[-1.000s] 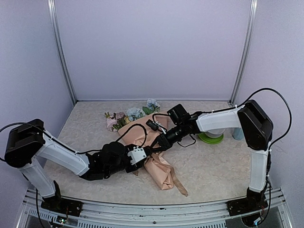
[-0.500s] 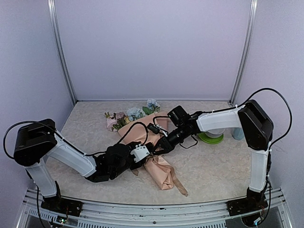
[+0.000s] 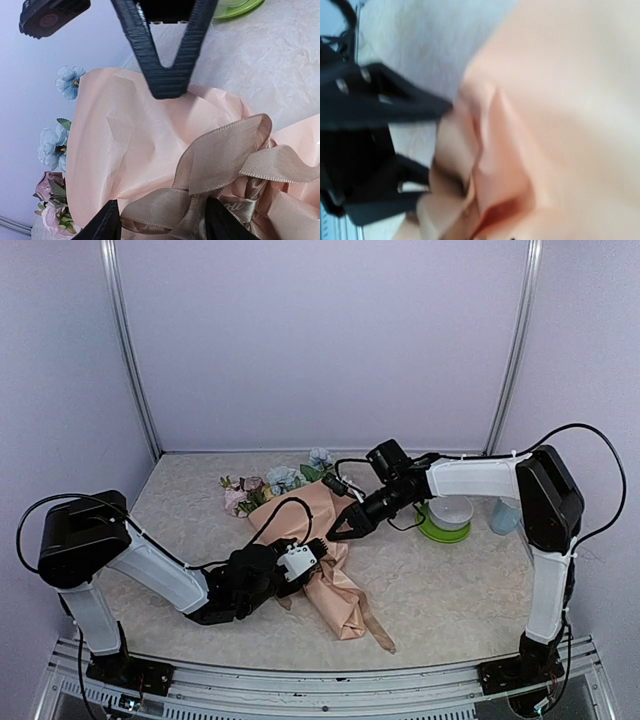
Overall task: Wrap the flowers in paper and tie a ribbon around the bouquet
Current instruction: Cross the half-tied ribbon over the folded bouquet.
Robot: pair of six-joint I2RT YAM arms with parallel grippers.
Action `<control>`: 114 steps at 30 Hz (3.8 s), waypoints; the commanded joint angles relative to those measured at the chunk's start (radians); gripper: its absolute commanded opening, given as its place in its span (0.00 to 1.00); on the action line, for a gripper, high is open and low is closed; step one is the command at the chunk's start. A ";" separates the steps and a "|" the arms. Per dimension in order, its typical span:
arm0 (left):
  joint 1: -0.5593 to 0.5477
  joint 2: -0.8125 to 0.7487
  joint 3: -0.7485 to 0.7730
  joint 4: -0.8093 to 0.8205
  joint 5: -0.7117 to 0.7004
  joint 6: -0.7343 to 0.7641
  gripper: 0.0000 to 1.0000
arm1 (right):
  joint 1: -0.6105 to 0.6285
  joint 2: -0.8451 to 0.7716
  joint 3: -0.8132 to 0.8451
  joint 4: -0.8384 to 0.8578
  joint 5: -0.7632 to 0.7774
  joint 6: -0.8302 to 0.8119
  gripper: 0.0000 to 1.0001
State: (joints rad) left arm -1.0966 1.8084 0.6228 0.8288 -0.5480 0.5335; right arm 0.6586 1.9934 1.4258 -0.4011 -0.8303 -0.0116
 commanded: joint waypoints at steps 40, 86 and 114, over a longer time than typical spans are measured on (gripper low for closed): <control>-0.005 0.038 0.011 0.038 0.030 -0.065 0.58 | 0.079 0.154 0.083 -0.028 -0.193 -0.097 0.20; 0.030 -0.206 -0.133 -0.110 0.206 -0.162 0.59 | 0.085 0.113 0.090 -0.038 -0.082 -0.094 0.00; 0.091 -0.274 -0.056 -0.400 0.495 -0.107 0.20 | 0.087 0.311 0.323 -0.361 -0.269 -0.441 0.12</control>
State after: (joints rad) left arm -1.0203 1.5089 0.5343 0.4664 -0.0895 0.4198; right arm 0.7494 2.2684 1.7199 -0.7013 -1.0328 -0.3985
